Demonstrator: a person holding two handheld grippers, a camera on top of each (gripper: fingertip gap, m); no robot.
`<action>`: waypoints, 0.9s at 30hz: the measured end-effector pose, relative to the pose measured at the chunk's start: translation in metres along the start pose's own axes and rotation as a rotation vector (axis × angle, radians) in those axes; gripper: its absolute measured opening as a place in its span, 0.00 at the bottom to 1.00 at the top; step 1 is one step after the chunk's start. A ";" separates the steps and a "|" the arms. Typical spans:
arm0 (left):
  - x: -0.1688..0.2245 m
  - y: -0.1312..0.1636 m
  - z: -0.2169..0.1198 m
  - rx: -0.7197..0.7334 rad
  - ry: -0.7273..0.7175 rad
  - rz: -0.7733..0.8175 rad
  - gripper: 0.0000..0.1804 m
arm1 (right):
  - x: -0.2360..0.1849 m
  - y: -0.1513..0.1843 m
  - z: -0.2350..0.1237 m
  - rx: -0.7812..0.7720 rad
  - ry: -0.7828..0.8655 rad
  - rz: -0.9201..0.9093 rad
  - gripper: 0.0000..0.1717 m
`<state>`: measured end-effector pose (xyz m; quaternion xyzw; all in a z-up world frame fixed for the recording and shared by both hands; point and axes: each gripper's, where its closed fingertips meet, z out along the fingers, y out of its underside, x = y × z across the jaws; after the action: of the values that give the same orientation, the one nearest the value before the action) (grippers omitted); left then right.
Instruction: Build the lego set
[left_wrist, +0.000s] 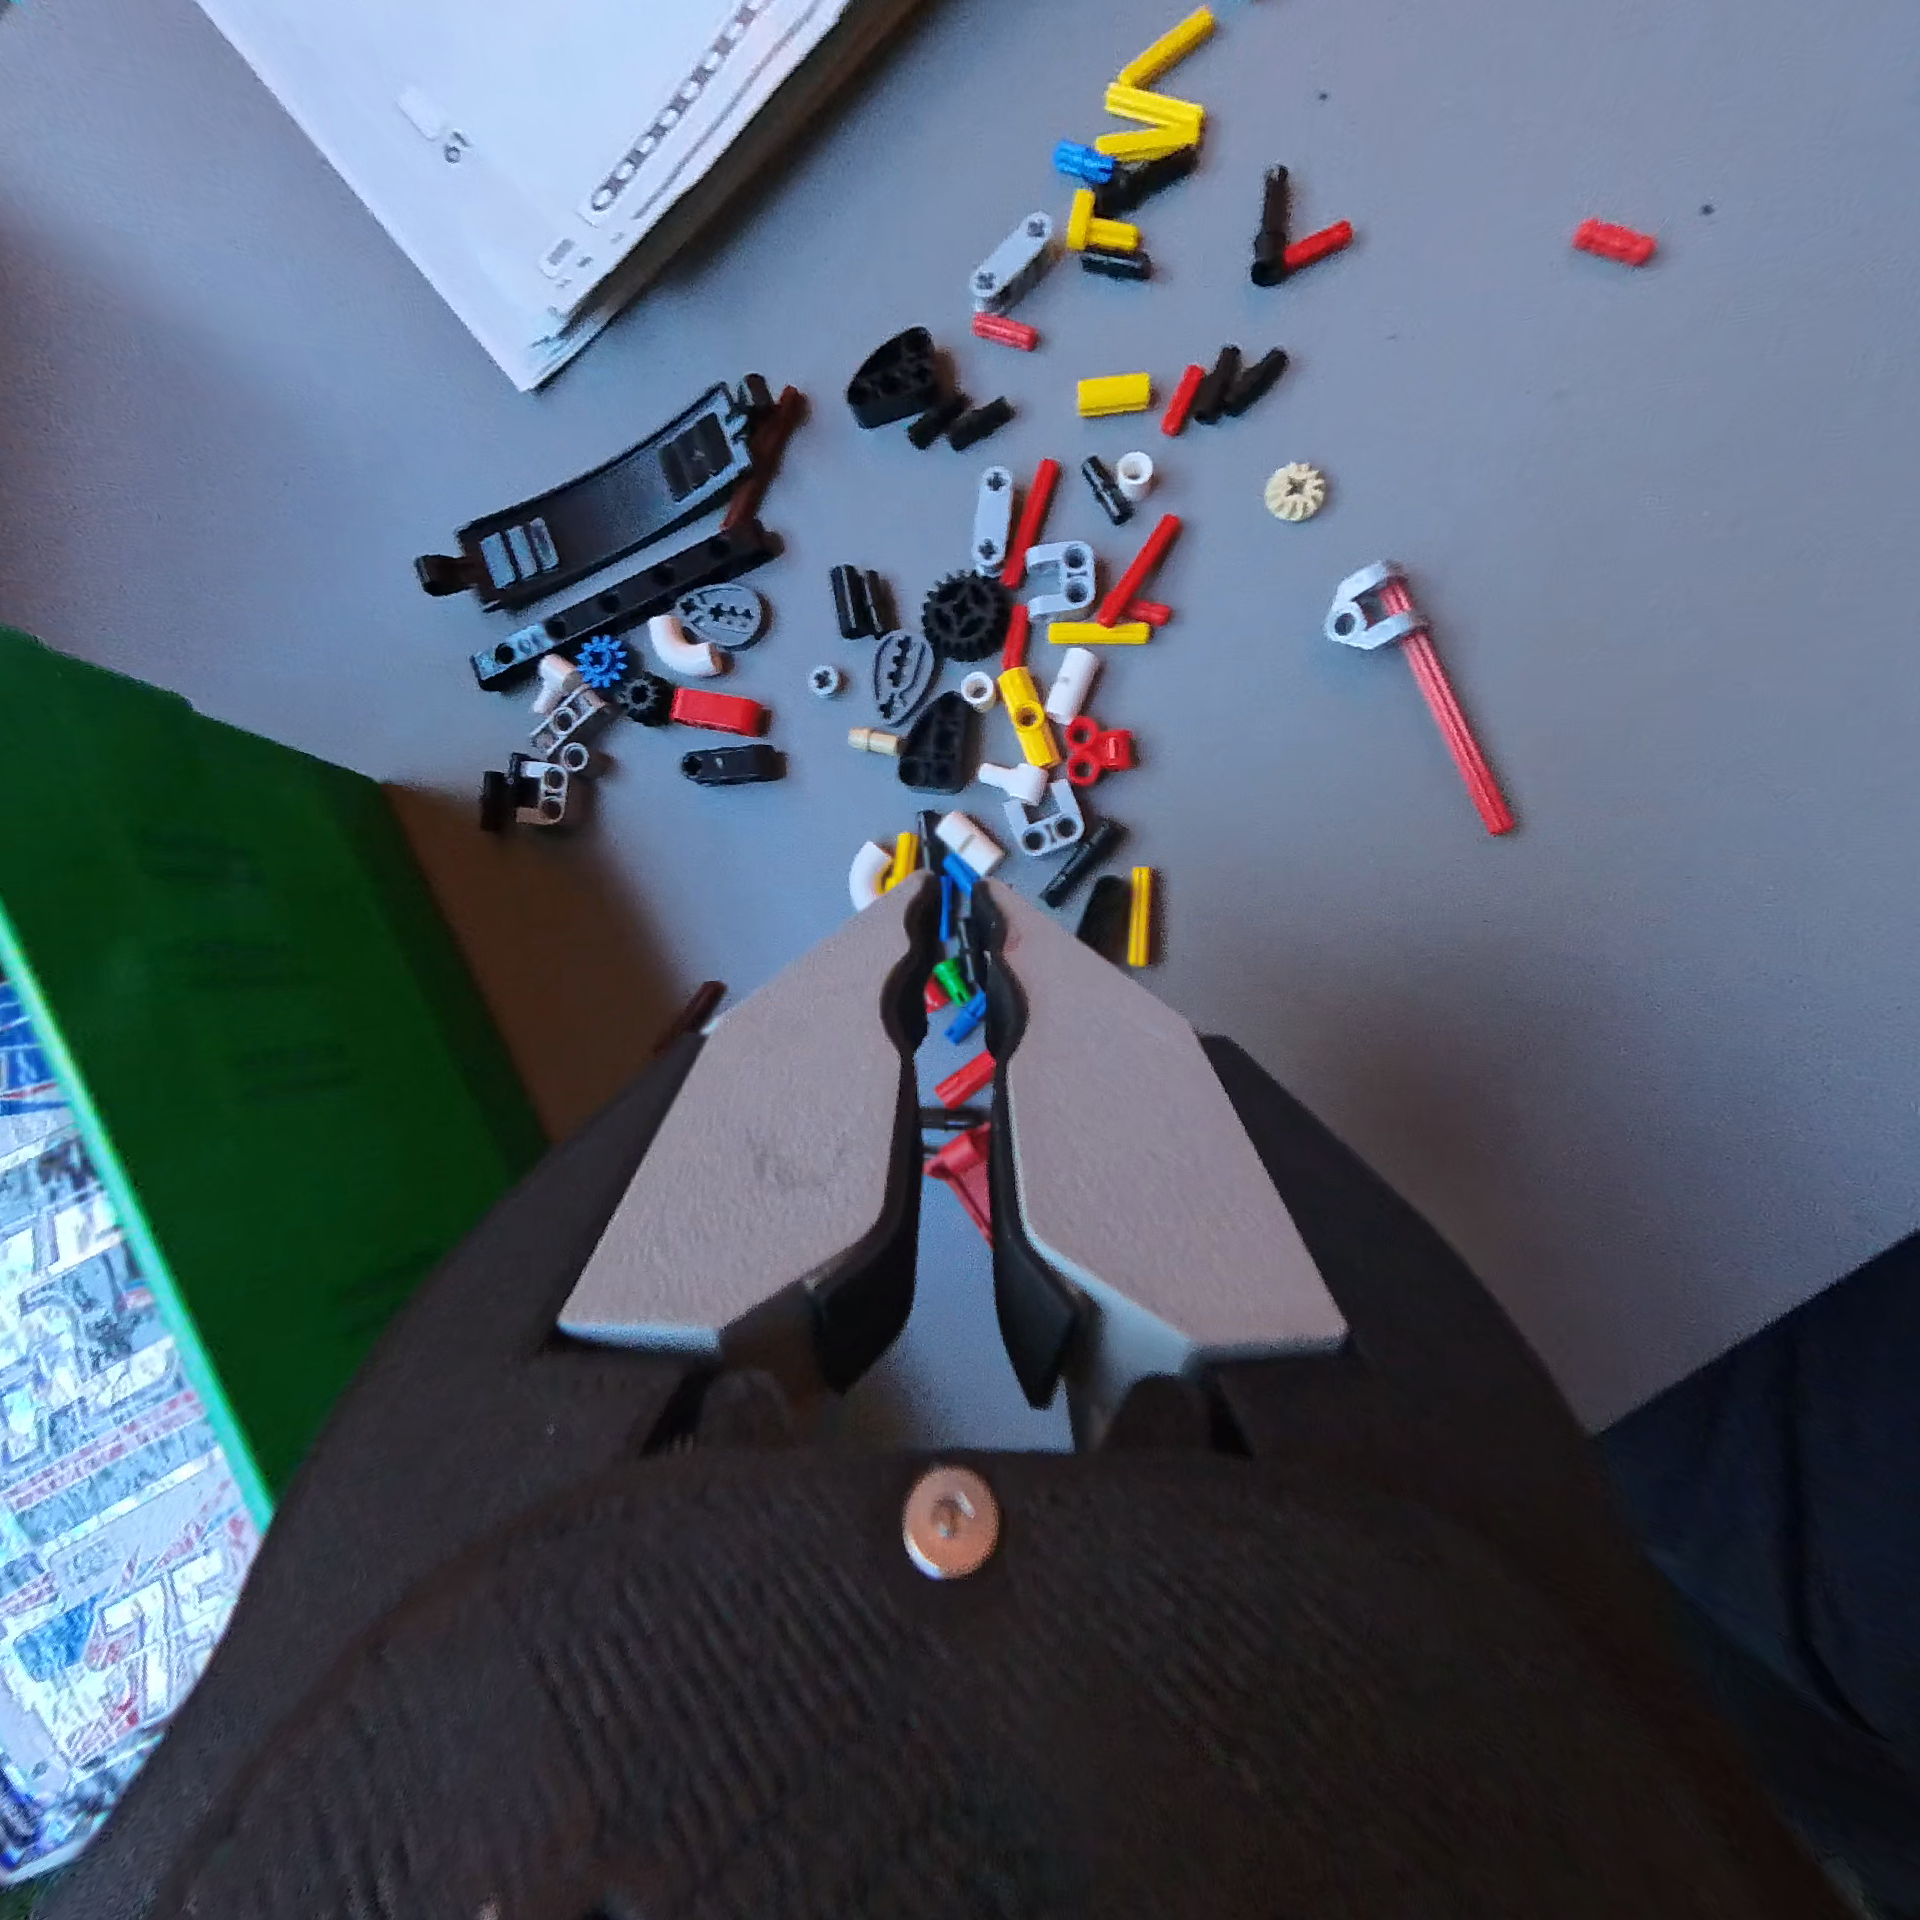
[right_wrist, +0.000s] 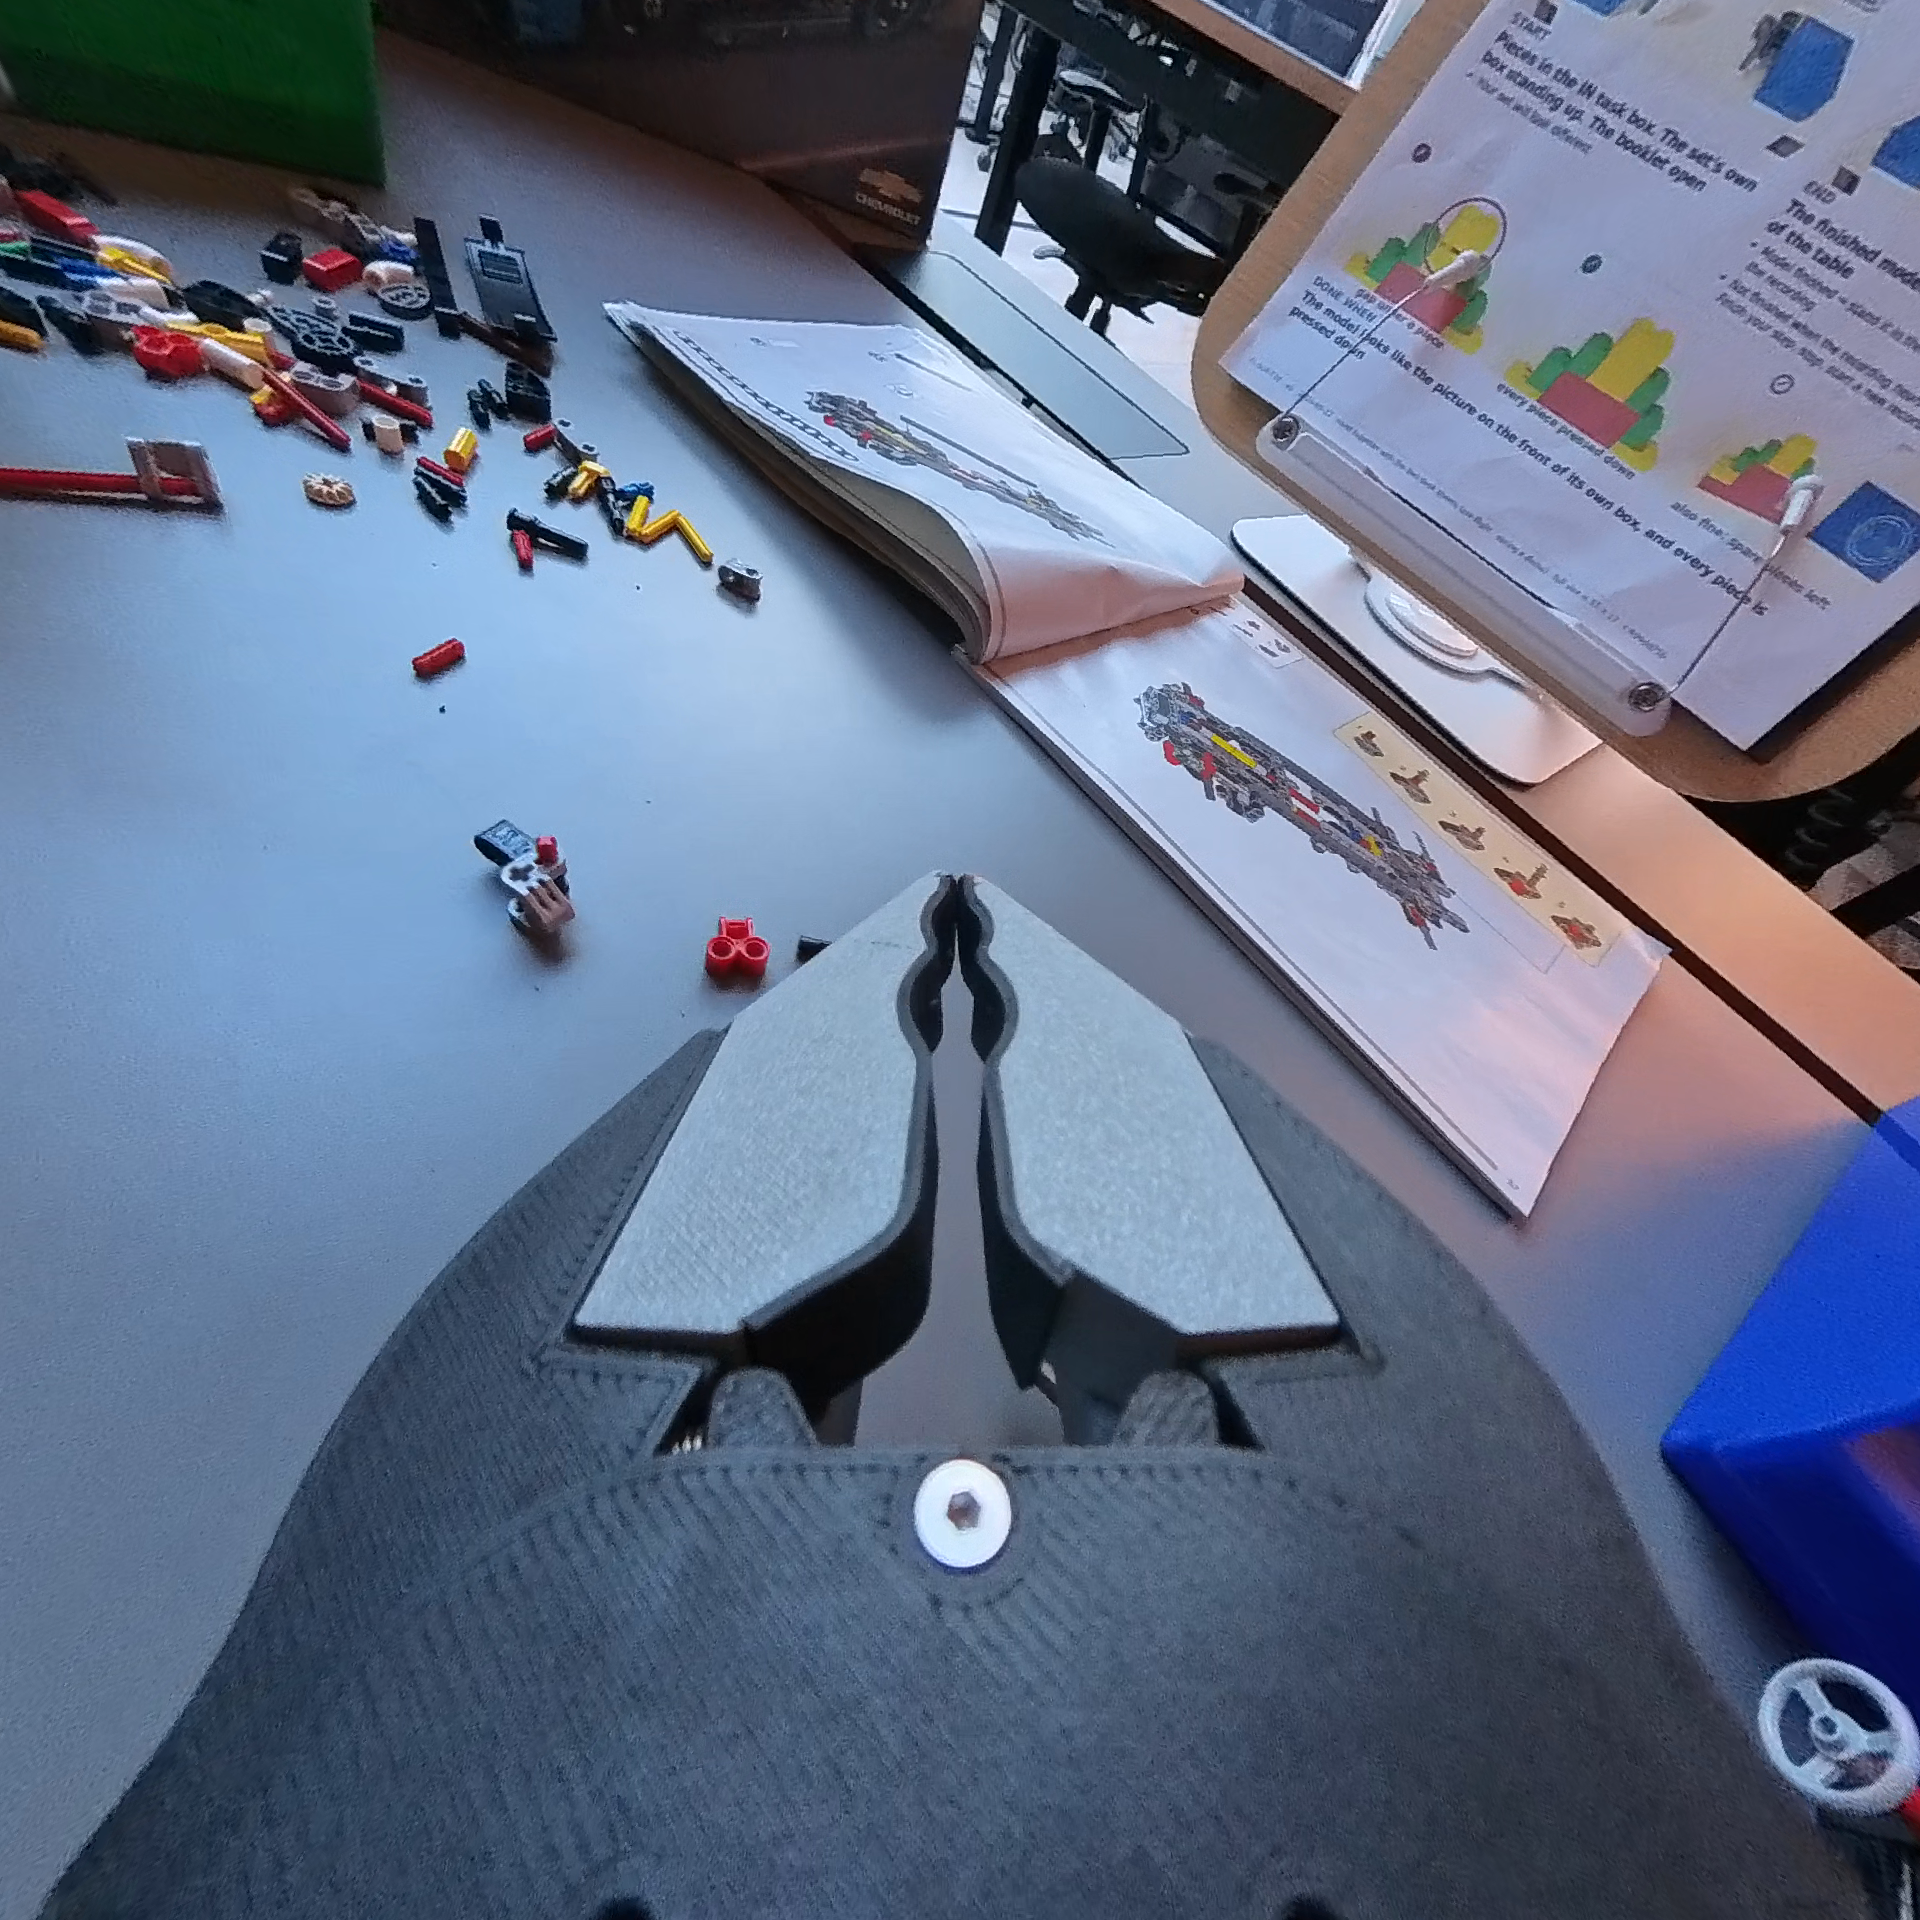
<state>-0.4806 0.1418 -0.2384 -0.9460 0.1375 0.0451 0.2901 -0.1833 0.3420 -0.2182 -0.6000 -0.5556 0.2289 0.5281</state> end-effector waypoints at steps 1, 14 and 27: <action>-0.002 -0.001 -0.001 0.011 0.005 -0.011 0.02 | -0.001 0.000 0.000 -0.001 -0.001 -0.005 0.00; -0.022 -0.002 -0.009 0.021 -0.046 -0.028 0.02 | -0.001 0.002 0.002 -0.011 -0.009 -0.014 0.00; -0.035 -0.001 -0.020 0.038 -0.082 -0.045 0.02 | -0.002 0.004 0.004 -0.020 -0.012 -0.018 0.00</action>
<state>-0.5136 0.1394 -0.2161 -0.9405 0.1050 0.0748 0.3143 -0.1856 0.3422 -0.2239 -0.5988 -0.5664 0.2224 0.5207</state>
